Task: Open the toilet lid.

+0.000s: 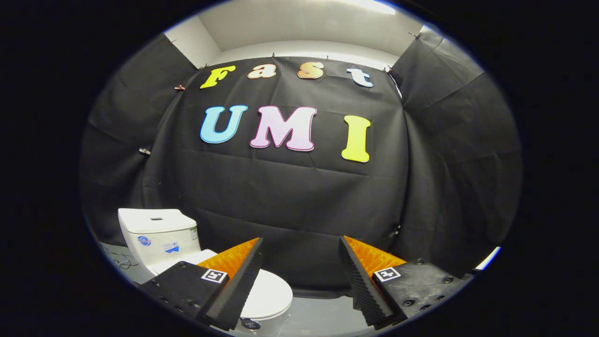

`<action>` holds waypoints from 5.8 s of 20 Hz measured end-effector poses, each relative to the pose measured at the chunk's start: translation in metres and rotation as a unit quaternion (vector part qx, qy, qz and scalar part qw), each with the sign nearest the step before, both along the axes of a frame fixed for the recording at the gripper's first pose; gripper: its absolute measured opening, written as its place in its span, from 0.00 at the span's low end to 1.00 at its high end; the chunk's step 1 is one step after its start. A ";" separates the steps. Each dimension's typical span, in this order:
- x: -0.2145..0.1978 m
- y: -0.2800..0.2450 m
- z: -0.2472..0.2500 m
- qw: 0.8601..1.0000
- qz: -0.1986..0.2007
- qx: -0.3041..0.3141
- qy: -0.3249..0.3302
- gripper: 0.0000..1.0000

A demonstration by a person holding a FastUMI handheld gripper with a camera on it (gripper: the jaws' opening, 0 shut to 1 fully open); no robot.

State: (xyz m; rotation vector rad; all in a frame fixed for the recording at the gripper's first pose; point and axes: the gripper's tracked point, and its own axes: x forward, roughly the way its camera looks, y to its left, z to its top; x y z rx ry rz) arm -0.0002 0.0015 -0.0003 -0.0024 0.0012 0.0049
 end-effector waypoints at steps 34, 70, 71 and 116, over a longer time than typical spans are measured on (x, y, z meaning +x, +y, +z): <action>-0.023 0.013 -0.239 0.863 0.004 0.347 0.366 0.98; -0.046 0.106 -0.320 0.742 0.133 0.446 0.482 0.06; -0.042 0.109 -0.309 0.752 0.142 0.432 0.478 0.06; 0.041 0.305 0.011 0.903 0.216 0.173 0.329 0.06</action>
